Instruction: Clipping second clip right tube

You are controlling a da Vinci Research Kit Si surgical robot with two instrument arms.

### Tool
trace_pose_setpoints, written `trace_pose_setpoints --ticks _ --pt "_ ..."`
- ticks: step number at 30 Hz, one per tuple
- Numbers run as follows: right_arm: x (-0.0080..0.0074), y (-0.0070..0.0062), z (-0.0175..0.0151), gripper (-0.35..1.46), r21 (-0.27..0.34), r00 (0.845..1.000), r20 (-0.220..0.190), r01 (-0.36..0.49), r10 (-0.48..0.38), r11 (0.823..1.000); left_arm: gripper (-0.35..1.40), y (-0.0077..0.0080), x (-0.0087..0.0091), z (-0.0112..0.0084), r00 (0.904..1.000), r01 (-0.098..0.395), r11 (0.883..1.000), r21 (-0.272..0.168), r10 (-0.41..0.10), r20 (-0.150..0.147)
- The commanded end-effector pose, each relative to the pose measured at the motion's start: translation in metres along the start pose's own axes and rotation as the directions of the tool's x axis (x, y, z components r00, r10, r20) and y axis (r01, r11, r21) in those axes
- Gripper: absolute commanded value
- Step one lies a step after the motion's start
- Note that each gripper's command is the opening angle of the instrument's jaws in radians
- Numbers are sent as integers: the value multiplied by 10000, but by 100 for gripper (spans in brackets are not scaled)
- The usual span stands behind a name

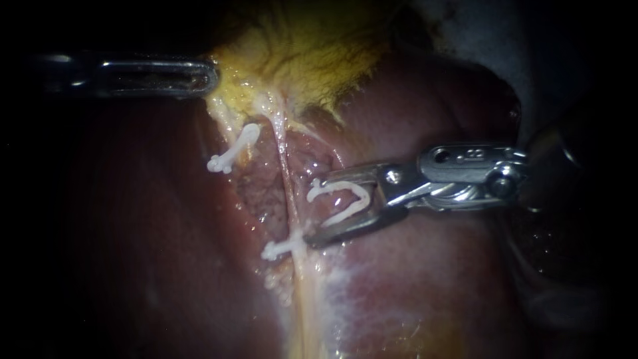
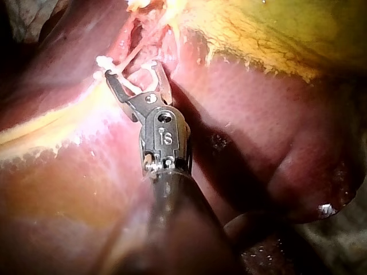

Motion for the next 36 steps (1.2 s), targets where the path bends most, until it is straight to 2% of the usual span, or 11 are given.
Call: trace_pose_setpoints --ticks 1,8,16,24,28,33,36 --pt "-1 1 3 53 102 10000 -60 -78 79 9999 -35 0 0 0 10000 -1 10000 -2 1 1" --pt "-2 5 29 53 1023 9952 -539 -759 817 9919 -35 -1 1 2 10000 -7 10000 -16 7 6" --pt "0 1 35 53 2378 9791 -1302 -1224 1565 9636 -35 -1 2 3 10000 -9 10000 -22 9 9" --pt "9 -20 37 49 3109 9750 -1389 -1236 1737 9424 -35 -2 3 4 10000 -14 10000 -31 14 13" --pt "11 -25 39 45 3150 9755 -1367 -1222 1723 9412 -35 -2 3 5 10000 -13 10000 -35 13 14" --pt "13 -25 36 30 3175 9737 -1327 -1350 1849 9386 -35 -2 3 5 10000 -13 10000 -36 13 15" --pt "13 -26 36 13 3219 9694 -1227 -1637 2126 9325 -35 -2 3 5 10000 -13 10000 -36 13 15"
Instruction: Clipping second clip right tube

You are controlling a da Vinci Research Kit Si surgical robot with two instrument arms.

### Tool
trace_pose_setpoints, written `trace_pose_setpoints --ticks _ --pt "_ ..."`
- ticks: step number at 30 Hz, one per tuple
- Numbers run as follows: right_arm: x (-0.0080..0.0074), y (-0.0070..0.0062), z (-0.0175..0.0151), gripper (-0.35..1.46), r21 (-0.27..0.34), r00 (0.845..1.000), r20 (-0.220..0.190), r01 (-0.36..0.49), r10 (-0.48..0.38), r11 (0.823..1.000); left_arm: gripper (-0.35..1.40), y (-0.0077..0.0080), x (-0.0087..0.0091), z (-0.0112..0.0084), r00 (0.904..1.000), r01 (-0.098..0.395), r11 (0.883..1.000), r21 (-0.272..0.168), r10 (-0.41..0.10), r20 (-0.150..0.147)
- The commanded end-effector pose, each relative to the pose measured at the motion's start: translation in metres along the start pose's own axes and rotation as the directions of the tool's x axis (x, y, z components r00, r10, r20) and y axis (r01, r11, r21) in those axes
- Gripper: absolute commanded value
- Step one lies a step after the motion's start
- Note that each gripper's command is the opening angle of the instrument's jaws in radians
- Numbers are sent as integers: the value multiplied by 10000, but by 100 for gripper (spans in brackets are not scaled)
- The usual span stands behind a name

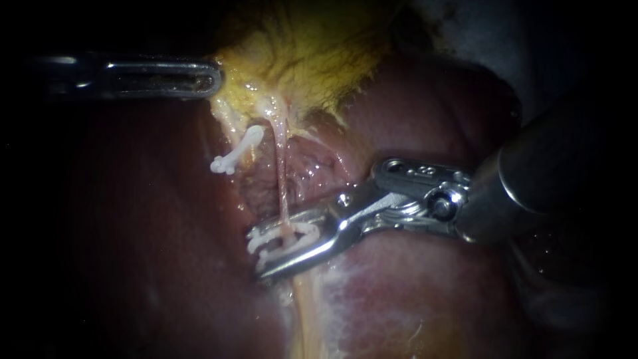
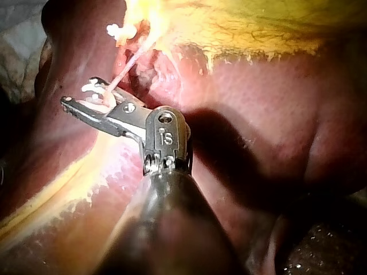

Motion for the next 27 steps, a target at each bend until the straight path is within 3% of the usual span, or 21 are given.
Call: trace_pose_setpoints --ticks 1,4,8,27 --pt "0 0 1 8 5 10000 2 -54 54 10000 -35 0 0 0 10000 2 10000 -3 -2 -3" --pt "0 0 1 -4 1 9996 2 -292 292 9996 -35 0 0 0 10000 3 10000 -5 -3 -3" --pt "0 -1 0 -35 1 9971 7 -767 767 9971 -35 0 0 1 10000 3 10000 -8 -3 -2" --pt "-3 1 -3 -35 -36 9945 68 -1042 1042 9946 -35 -1 1 3 10000 -4 10000 -24 4 5"
